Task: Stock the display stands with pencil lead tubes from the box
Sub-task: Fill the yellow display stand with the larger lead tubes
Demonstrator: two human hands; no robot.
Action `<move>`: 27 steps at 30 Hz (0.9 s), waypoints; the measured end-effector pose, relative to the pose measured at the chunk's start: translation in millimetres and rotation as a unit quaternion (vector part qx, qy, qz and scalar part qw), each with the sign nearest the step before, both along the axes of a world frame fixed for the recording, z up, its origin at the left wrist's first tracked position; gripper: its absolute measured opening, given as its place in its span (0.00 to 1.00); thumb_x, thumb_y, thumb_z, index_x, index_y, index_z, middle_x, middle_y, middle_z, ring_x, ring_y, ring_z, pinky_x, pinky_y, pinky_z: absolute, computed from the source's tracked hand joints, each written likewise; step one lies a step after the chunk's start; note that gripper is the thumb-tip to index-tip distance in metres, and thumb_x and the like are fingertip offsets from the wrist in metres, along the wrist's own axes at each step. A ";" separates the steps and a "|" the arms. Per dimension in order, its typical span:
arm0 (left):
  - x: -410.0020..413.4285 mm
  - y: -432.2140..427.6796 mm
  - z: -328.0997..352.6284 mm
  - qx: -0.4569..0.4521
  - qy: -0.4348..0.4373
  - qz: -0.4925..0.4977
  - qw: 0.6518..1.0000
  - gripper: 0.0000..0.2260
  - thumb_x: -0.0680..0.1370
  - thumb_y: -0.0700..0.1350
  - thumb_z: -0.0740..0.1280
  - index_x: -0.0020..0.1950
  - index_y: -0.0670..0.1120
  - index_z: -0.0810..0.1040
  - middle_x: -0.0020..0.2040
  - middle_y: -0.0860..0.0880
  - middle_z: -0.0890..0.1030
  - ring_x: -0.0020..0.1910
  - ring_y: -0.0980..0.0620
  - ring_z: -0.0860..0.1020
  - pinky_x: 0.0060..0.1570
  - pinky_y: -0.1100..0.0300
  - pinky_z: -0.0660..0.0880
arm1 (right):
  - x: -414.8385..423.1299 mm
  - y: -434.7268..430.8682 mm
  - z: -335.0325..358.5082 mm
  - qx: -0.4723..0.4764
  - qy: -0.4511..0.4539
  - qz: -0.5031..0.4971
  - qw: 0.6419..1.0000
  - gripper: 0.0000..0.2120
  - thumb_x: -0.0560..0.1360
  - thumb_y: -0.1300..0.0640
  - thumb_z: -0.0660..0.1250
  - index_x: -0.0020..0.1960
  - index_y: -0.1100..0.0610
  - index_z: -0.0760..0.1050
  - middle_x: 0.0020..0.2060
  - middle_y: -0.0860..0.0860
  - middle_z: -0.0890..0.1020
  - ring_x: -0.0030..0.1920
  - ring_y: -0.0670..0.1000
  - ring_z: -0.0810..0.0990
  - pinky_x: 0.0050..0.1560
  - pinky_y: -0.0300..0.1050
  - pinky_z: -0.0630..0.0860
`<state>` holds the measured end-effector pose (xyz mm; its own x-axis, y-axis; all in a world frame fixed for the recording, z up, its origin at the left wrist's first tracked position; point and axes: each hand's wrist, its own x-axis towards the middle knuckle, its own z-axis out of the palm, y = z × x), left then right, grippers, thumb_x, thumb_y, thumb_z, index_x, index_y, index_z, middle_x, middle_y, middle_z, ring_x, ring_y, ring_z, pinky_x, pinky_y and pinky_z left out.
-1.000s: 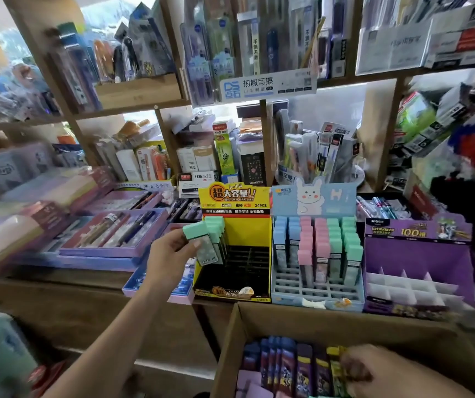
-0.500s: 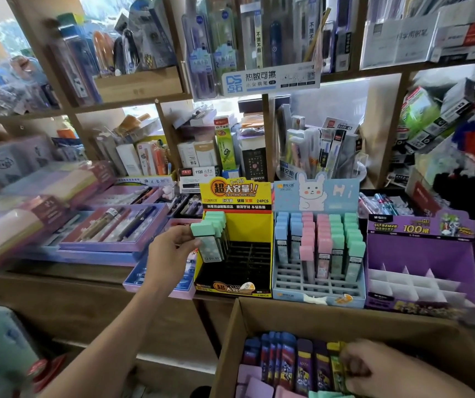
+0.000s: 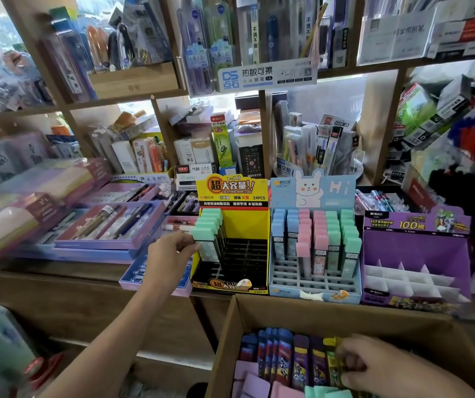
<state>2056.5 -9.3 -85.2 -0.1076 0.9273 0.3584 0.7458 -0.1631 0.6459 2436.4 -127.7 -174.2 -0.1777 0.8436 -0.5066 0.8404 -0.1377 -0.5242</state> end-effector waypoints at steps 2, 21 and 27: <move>0.9 1.0 -0.7 -0.001 0.001 0.012 1.000 0.02 0.76 0.43 0.75 0.45 0.49 0.85 0.37 0.62 0.82 0.38 0.64 0.81 0.37 0.72 0.72 | -1.2 0.4 3.0 -0.007 0.002 0.000 1.000 0.24 0.56 0.28 0.70 0.50 0.33 0.77 0.50 0.39 0.81 0.51 0.37 0.81 0.56 0.38 0.77; 91.2 -117.3 -1.8 -0.095 -0.090 -0.104 0.986 0.07 0.76 0.47 0.75 0.47 0.58 0.80 0.44 0.61 0.82 0.45 0.60 0.81 0.44 0.64 0.78 | -16.5 -17.8 34.5 0.019 0.021 0.042 0.999 0.20 0.76 0.46 0.73 0.66 0.45 0.75 0.51 0.43 0.82 0.52 0.42 0.81 0.57 0.44 0.81; 119.1 -165.6 -29.0 -0.290 -0.023 -0.188 0.938 0.14 0.73 0.56 0.75 0.56 0.62 0.76 0.45 0.61 0.82 0.46 0.66 0.79 0.44 0.69 0.77 | -15.1 -49.7 35.1 0.000 -0.010 0.042 0.999 0.20 0.74 0.46 0.75 0.64 0.44 0.75 0.51 0.41 0.80 0.53 0.41 0.80 0.56 0.45 0.80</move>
<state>2175.5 -174.9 -114.2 0.2634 0.9402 -0.2159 0.6758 -0.0201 0.7369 2421.3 -177.4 -139.1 -0.2373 0.8259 -0.5115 0.8597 -0.0667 -0.5065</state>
